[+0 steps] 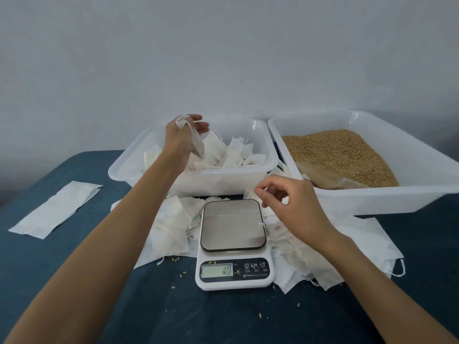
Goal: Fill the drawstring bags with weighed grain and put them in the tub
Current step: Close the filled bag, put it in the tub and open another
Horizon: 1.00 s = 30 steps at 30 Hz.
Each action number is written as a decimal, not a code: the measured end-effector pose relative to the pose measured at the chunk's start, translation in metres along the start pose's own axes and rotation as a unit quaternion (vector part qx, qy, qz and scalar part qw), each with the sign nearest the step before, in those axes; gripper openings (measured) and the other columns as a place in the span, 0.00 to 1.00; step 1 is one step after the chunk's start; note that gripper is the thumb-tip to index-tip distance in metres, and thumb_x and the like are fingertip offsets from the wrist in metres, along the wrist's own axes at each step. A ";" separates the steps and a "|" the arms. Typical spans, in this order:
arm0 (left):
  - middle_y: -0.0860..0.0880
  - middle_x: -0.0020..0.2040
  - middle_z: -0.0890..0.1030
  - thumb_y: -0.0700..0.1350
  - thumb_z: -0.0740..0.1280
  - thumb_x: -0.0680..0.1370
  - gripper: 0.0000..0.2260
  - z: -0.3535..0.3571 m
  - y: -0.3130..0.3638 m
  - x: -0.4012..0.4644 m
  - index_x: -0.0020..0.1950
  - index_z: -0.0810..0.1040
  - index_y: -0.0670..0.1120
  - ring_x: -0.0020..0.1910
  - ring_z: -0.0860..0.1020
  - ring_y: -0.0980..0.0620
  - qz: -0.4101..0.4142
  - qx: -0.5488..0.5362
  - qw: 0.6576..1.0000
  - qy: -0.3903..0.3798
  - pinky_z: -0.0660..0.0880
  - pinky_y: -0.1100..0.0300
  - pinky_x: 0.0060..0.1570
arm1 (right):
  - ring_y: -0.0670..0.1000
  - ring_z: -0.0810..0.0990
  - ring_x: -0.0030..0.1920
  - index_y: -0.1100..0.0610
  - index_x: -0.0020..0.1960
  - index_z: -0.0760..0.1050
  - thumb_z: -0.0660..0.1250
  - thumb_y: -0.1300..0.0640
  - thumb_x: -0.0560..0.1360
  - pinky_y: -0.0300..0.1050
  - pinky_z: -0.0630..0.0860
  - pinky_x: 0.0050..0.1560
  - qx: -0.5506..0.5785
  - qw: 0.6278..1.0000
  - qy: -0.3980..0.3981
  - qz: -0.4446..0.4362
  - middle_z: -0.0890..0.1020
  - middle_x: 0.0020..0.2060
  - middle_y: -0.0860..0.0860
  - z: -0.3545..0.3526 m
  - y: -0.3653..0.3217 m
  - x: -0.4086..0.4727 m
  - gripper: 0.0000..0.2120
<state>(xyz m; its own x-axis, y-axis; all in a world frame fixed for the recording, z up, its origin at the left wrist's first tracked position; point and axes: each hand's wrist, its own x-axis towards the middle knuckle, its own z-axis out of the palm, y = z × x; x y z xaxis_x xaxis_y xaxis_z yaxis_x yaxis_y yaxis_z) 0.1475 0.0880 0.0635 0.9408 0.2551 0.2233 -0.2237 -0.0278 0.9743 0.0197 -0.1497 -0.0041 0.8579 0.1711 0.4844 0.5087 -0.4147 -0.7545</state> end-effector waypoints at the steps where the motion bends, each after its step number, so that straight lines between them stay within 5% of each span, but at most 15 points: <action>1: 0.43 0.44 0.83 0.35 0.53 0.85 0.14 0.006 0.001 0.002 0.53 0.79 0.40 0.45 0.84 0.49 -0.001 0.003 1.000 -0.004 0.80 0.59 0.46 | 0.49 0.82 0.35 0.50 0.45 0.82 0.72 0.57 0.78 0.37 0.76 0.37 0.001 1.000 -0.001 0.002 0.83 0.31 0.46 0.000 0.000 0.000 0.04; 5: 0.47 0.41 0.83 0.36 0.56 0.86 0.15 0.035 -0.002 0.005 0.47 0.80 0.44 0.42 0.82 0.51 0.003 0.066 0.997 -0.025 0.77 0.60 0.38 | 0.48 0.82 0.36 0.49 0.44 0.82 0.71 0.57 0.78 0.37 0.76 0.38 0.000 1.000 0.005 0.008 0.82 0.31 0.45 -0.001 0.002 0.001 0.05; 9: 0.45 0.39 0.83 0.29 0.60 0.81 0.12 0.044 -0.017 0.009 0.50 0.81 0.40 0.42 0.82 0.48 -0.031 0.116 0.992 -0.049 0.81 0.50 0.54 | 0.48 0.82 0.37 0.50 0.44 0.82 0.71 0.58 0.78 0.42 0.77 0.41 0.004 1.000 0.009 0.010 0.83 0.32 0.45 -0.003 0.004 0.002 0.05; 11: 0.46 0.42 0.84 0.29 0.61 0.80 0.12 0.039 -0.023 0.004 0.54 0.81 0.40 0.46 0.81 0.47 -0.029 0.165 0.984 -0.053 0.80 0.51 0.54 | 0.49 0.83 0.37 0.49 0.45 0.82 0.71 0.57 0.78 0.42 0.78 0.41 0.006 1.000 0.005 0.008 0.83 0.32 0.45 -0.003 0.003 0.001 0.05; 16: 0.46 0.62 0.79 0.29 0.65 0.77 0.18 0.027 -0.016 -0.040 0.66 0.77 0.40 0.62 0.75 0.52 0.173 0.282 0.944 0.001 0.67 0.67 0.61 | 0.49 0.82 0.36 0.51 0.45 0.82 0.71 0.57 0.78 0.43 0.78 0.40 0.005 1.000 0.009 -0.009 0.82 0.32 0.45 -0.002 0.001 0.001 0.04; 20: 0.45 0.53 0.81 0.30 0.68 0.77 0.12 0.035 -0.019 -0.094 0.59 0.80 0.39 0.51 0.77 0.52 0.273 0.259 0.927 -0.005 0.72 0.65 0.56 | 0.50 0.82 0.36 0.52 0.45 0.82 0.71 0.57 0.78 0.47 0.78 0.42 0.013 1.000 0.011 -0.009 0.83 0.32 0.45 -0.006 0.000 0.001 0.04; 24: 0.51 0.41 0.80 0.35 0.72 0.78 0.03 0.045 -0.043 -0.132 0.49 0.83 0.42 0.39 0.76 0.52 0.221 0.280 0.921 -0.157 0.73 0.61 0.44 | 0.47 0.82 0.35 0.53 0.45 0.82 0.71 0.59 0.79 0.38 0.75 0.39 0.034 0.998 0.042 -0.015 0.82 0.31 0.46 -0.014 -0.003 0.005 0.04; 30: 0.48 0.41 0.80 0.35 0.71 0.78 0.03 0.066 -0.065 -0.142 0.48 0.83 0.42 0.38 0.75 0.50 0.219 0.295 0.908 -0.200 0.73 0.56 0.44 | 0.44 0.79 0.32 0.57 0.47 0.82 0.70 0.59 0.79 0.37 0.74 0.39 0.091 0.993 0.068 -0.016 0.82 0.31 0.51 -0.023 -0.008 0.006 0.04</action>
<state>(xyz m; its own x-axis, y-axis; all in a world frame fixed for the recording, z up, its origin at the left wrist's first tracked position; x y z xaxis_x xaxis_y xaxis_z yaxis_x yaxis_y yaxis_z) 0.0447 -0.0100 -0.0291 0.8379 -0.2730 0.4726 -0.5347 -0.5847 0.6101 0.0189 -0.1661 0.0145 0.8301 0.0543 0.5550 0.5502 -0.2413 -0.7994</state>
